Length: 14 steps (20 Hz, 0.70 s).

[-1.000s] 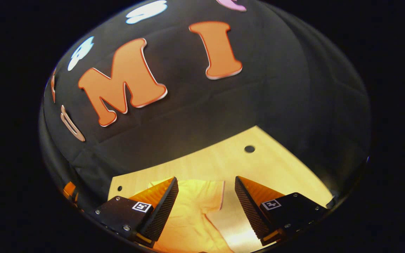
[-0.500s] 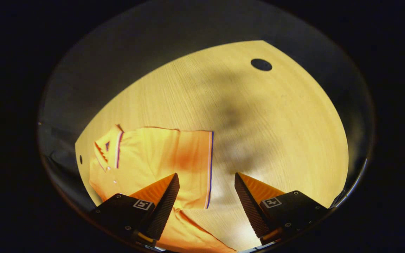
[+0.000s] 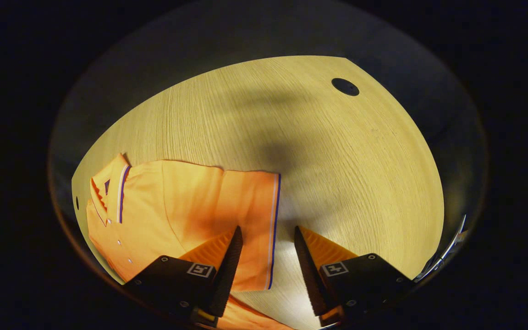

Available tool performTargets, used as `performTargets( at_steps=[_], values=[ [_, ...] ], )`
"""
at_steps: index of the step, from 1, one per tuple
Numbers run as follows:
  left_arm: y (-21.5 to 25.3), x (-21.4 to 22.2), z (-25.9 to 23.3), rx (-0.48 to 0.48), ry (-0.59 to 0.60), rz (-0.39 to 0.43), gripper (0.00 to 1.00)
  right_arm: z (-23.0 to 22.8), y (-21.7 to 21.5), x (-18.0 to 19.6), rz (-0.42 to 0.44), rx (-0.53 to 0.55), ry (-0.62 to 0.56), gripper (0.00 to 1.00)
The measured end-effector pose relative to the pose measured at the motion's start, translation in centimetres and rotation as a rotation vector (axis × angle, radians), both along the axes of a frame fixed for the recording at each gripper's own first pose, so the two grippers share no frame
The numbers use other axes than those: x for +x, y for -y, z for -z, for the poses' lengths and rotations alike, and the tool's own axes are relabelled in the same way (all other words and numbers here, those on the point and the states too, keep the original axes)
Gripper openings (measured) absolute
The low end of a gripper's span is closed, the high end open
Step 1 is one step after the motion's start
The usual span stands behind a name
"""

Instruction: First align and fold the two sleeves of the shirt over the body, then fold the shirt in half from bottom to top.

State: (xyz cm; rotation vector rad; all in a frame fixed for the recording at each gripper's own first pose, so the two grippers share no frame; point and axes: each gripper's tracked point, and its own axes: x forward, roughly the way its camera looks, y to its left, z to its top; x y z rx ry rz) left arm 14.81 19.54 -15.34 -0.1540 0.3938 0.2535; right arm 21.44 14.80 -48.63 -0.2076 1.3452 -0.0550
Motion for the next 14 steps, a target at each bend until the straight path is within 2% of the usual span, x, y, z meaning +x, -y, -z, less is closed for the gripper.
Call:
performTargets(
  at_steps=[2,3,5,7,12,14],
  values=[
    [-0.3,-0.3,0.5,-0.002,-0.013,-0.012,0.98,0.2,-0.6,-0.2,0.001,0.0,0.007,0.53],
    [-0.4,-0.5,0.6,-0.007,-0.015,-0.016,0.98,0.1,-0.6,-0.3,0.002,-0.008,0.013,0.28],
    [-0.7,-1.0,0.7,-0.018,-0.018,-0.022,0.98,0.0,-0.9,-0.2,0.004,0.013,0.02,0.25],
    [-1.1,-1.3,0.8,-0.023,-0.018,-0.028,0.98,-0.1,-0.9,-0.2,0.016,0.027,0.017,0.02],
    [-1.8,-1.5,0.5,-0.027,-0.014,-0.017,0.98,-0.1,-1.0,0.2,0.068,0.095,0.062,0.02],
    [-1.9,-1.3,0.0,-0.019,-0.01,-0.006,0.98,-0.9,-1.1,0.1,0.064,0.093,0.081,0.0]
  ],
)
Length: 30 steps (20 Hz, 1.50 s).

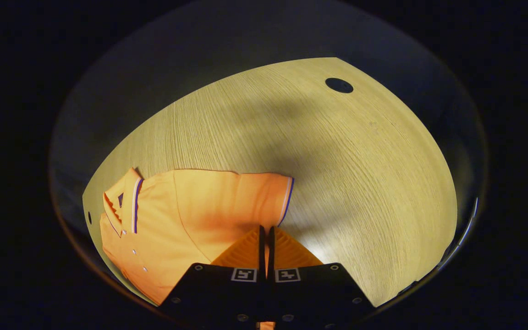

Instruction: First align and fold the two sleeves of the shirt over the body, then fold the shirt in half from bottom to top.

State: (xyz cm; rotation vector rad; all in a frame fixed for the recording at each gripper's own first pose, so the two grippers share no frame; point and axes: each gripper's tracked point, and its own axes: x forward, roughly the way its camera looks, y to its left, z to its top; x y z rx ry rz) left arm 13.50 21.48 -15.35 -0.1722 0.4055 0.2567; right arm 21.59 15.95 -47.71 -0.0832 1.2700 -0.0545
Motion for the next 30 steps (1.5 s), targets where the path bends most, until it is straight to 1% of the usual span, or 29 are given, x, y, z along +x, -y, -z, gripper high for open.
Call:
performTargets(
  at_steps=[2,3,6,9,11,13,15,16,19,20,21,22,23,24,25,27,28,30],
  values=[
    [-0.2,0.1,-0.4,-0.002,0.007,0.014,0.98,-1.3,-1.4,0.5,-0.009,0.031,0.046,0.0],
    [-0.2,0.2,-0.4,-0.009,0.006,0.025,0.98,-2.1,-1.9,0.6,-0.024,0.03,0.069,0.0],
    [-0.6,0.2,-0.2,-0.03,0.003,0.048,0.98,-5.0,-3.6,1.0,-0.103,-0.016,0.136,0.0],
    [-0.9,0.3,-0.4,-0.057,0.003,0.059,0.98,-6.7,-7.3,0.1,-0.194,-0.034,0.165,0.0],
    [-1.1,0.0,0.0,-0.084,-0.003,0.074,0.98,-7.0,-9.9,-0.9,-0.247,-0.039,0.166,0.0],
    [-1.4,-0.3,0.2,-0.092,-0.009,0.082,0.98,-6.8,-13.5,-2.3,-0.308,0.009,0.163,0.02],
    [-1.6,-0.6,0.2,-0.102,-0.011,0.093,0.98,-6.1,-17.6,-4.6,-0.354,0.109,0.12,0.01],
    [-1.8,-0.8,0.3,-0.107,-0.015,0.098,0.98,-5.7,-19.1,-5.5,-0.37,0.141,0.103,0.02],
    [-2.4,-1.0,0.6,-0.124,-0.027,0.107,0.98,-4.3,-21.5,-7.7,-0.435,0.183,0.055,0.03],
    [-2.4,-1.0,0.8,-0.132,-0.032,0.11,0.98,-4.1,-22.5,-8.3,-0.449,0.217,0.038,0.06],
    [-2.4,-1.1,1.0,-0.141,-0.038,0.111,0.98,-4.7,-23.5,-9.2,-0.465,0.253,0.032,0.27],
    [-2.3,-1.0,1.4,-0.151,-0.045,0.113,0.98,-4.9,-24.3,-9.4,-0.477,0.279,0.036,0.36],
    [-2.2,-0.8,1.6,-0.165,-0.051,0.114,0.98,-5.2,-24.9,-9.6,-0.488,0.303,0.045,0.55],
    [-1.9,-0.7,1.8,-0.18,-0.055,0.113,0.98,-5.5,-25.1,-9.5,-0.491,0.318,0.055,0.68],
    [-1.9,-0.3,2.2,-0.194,-0.062,0.106,0.98,-5.7,-25.2,-9.6,-0.492,0.323,0.062,1.0],
    [-1.6,-0.1,3.9,-0.224,-0.119,0.09,0.98,-6.7,-24.5,-9.0,-0.486,0.315,0.095,0.99],
    [-1.2,0.2,4.9,-0.242,-0.153,0.093,0.98,-7.3,-24.2,-8.9,-0.473,0.323,0.104,0.98],
    [-1.0,1.2,7.2,-0.271,-0.218,0.069,0.98,-8.6,-23.4,-9.1,-0.452,0.334,0.106,0.98]
  ],
)
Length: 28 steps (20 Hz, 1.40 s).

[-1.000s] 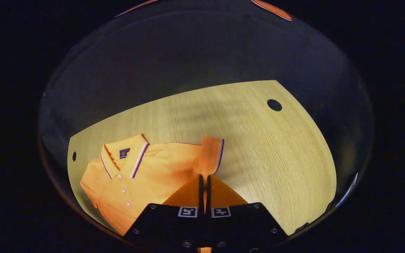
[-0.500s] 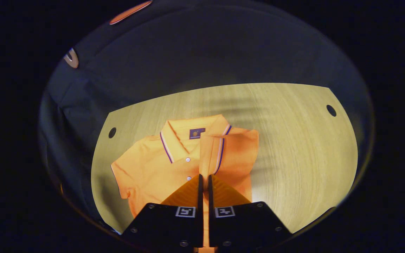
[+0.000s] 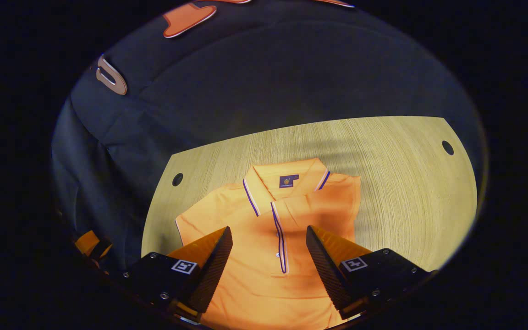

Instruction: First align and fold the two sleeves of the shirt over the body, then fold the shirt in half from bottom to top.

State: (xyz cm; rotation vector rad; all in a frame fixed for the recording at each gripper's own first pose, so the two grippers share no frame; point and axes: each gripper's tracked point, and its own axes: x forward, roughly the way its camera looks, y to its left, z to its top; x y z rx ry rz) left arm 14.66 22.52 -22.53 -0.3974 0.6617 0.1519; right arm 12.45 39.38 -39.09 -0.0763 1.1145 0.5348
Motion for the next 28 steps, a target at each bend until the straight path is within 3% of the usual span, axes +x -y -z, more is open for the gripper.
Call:
performTargets(
  at_steps=[7,16,22,28],
  values=[
    [-0.4,2.9,7.3,-0.025,-0.273,-0.058,0.98,-3.6,4.9,-0.3,0.023,0.006,0.034,0.98],
    [-3.1,6.0,15.5,0.127,-0.566,-0.115,0.98,-6.7,10.8,-0.6,0.05,0.031,0.047,0.98],
    [-2.0,6.3,18.7,0.139,-0.669,-0.151,0.98,-6.0,15.4,-0.3,0.121,0.041,0.015,0.98],
    [-2.9,6.1,20.2,0.215,-0.715,-0.199,0.99,-4.4,18.7,-0.2,0.158,0.028,-0.023,0.98]
  ],
)
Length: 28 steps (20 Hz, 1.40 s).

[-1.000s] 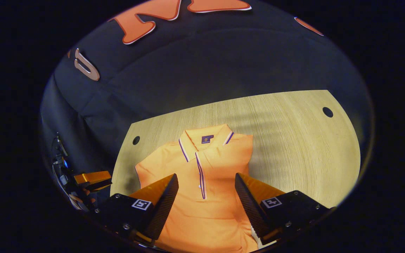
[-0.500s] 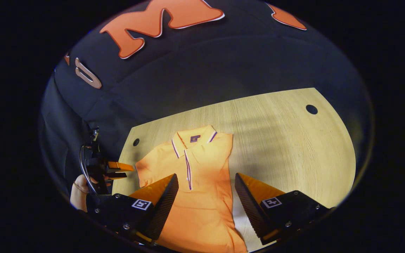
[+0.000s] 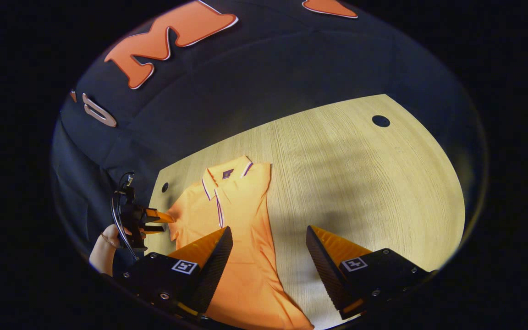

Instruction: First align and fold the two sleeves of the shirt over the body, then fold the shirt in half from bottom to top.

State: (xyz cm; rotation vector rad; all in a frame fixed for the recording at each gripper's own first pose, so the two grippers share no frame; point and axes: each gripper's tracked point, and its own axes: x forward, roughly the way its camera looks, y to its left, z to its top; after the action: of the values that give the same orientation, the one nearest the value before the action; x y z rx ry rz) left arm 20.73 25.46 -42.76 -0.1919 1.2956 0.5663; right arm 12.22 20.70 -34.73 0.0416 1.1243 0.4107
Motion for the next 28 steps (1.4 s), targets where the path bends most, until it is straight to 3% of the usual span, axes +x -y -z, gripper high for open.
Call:
performTargets(
  at_steps=[7,8,9,11,12,16,20,24,28],
  values=[
    [-0.1,0.2,0.2,0.063,-0.008,0.043,0.94,0.8,0.9,0.7,0.035,0.041,-0.037,0.98],
    [0.0,0.1,0.4,0.065,0.003,0.067,0.86,0.7,0.6,0.6,0.038,0.071,-0.054,0.98],
    [0.1,0.2,0.8,0.062,0.0,0.101,0.87,0.8,0.6,0.6,0.044,0.087,-0.066,0.98],
    [0.6,0.7,0.3,0.039,0.018,0.111,0.38,1.4,1.8,1.0,0.052,0.061,-0.056,0.98],
    [0.9,0.5,0.5,0.034,0.021,0.109,0.05,1.5,2.5,1.2,0.054,0.047,-0.053,0.98],
    [1.3,1.7,-1.1,0.016,0.131,0.098,0.01,1.2,4.1,1.3,0.06,0.04,-0.049,0.98],
    [2.6,2.0,-3.7,0.037,0.157,0.163,0.01,1.1,5.4,1.4,0.07,0.035,-0.044,0.98],
    [6.8,3.0,-5.2,0.009,0.191,0.232,0.01,0.6,5.9,1.1,0.064,0.036,-0.034,0.98],
    [14.1,4.1,-5.5,-0.075,0.215,0.34,0.01,0.3,6.1,0.9,0.054,0.03,-0.027,0.98]
  ],
)
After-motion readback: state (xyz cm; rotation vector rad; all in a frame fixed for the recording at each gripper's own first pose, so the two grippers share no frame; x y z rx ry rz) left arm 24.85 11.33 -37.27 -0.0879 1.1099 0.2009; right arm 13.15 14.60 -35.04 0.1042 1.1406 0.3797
